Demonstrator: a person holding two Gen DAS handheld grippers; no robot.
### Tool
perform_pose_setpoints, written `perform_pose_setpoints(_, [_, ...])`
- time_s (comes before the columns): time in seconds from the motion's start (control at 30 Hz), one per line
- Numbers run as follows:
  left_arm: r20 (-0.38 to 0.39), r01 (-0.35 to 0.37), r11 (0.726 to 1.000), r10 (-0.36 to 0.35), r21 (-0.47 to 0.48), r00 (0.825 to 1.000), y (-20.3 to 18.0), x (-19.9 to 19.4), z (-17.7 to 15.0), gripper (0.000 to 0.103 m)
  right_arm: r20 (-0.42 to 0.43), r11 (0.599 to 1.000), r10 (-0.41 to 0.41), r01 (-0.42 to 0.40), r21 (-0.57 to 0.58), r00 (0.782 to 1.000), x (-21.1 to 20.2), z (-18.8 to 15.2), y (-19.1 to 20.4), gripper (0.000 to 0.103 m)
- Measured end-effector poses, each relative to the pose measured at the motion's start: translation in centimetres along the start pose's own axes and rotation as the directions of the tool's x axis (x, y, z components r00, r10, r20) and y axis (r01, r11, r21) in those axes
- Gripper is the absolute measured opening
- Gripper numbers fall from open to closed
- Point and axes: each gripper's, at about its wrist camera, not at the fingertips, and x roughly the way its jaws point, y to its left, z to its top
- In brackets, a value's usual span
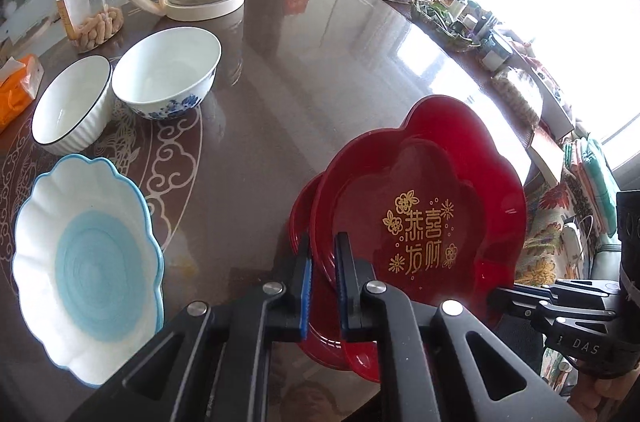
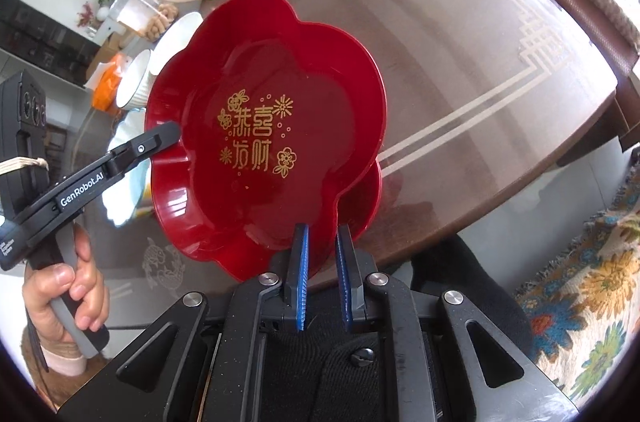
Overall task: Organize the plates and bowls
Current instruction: 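Lift the red plate with both grippers and carry it over the stacked plates, then lower the red plate onto the stack and open both grippers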
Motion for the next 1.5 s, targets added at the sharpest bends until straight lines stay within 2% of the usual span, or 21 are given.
perform_pose_setpoints(0.27, [-0.028,-0.046,0.999,0.046,0.002,0.999,0.9,2.0,0.5,0.009,-0.011,1.000,0.004,-0.005,-0.020,1.000,0.4,-1.8,0.9,0.016])
perform_pose_setpoints(0.5, [-0.035,-0.114,0.992,0.116,0.063,0.993,0.3,3.1,0.8,0.009,-0.010,0.999,-0.007,0.006,-0.031,1.000,1.3,-2.0,0.9,0.017])
perform_pose_setpoints(0.6, [-0.041,-0.133,0.989,0.135,0.062,0.990,0.3,2.8,1.0,0.009,0.009,0.999,-0.012,0.013,-0.049,1.000,1.1,-2.1,1.2,0.021])
perform_pose_setpoints(0.73, [-0.002,-0.150,0.987,0.150,0.050,0.989,0.3,1.4,1.2,0.010,0.059,0.999,-0.001,0.004,-0.045,0.998,0.1,-2.3,1.0,0.047])
perform_pose_setpoints(0.87, [0.069,-0.145,0.989,0.143,0.024,0.987,1.0,-1.0,1.1,0.010,0.134,0.998,-0.015,0.022,-0.056,0.991,-1.7,-3.0,1.0,0.048])
perform_pose_setpoints(0.93, [0.104,-0.136,0.991,0.135,-0.001,0.985,1.4,-1.9,0.9,0.010,0.207,0.997,-0.036,0.051,-0.064,0.978,-3.0,-3.7,1.1,0.049])
perform_pose_setpoints(1.0, [0.108,-0.125,0.992,0.124,0.005,0.986,1.6,-1.8,0.9,0.010,0.270,0.995,-0.064,0.083,-0.060,0.961,-3.7,-4.1,0.9,0.057])
perform_pose_setpoints(1.1, [0.079,-0.132,0.991,0.131,0.009,0.988,1.5,-0.4,1.4,0.010,0.290,0.993,-0.112,0.121,-0.014,0.950,-3.1,-2.9,0.0,0.059])
perform_pose_setpoints(1.2, [0.066,-0.132,0.991,0.130,0.023,0.989,1.0,1.0,1.7,0.010,0.314,0.973,-0.220,0.232,-0.003,0.923,-1.9,-1.4,-0.5,0.059])
perform_pose_setpoints(1.33, [0.055,-0.141,0.989,0.139,0.045,0.989,0.6,2.5,2.0,0.010,0.275,0.960,-0.251,0.275,-0.049,0.928,0.1,-1.2,-0.3,0.057])
perform_pose_setpoints(1.5, [0.066,-0.138,0.989,0.135,0.046,0.989,-0.1,2.4,2.1,0.010,0.245,0.959,-0.246,0.271,-0.076,0.938,0.8,-3.2,-0.2,0.056])
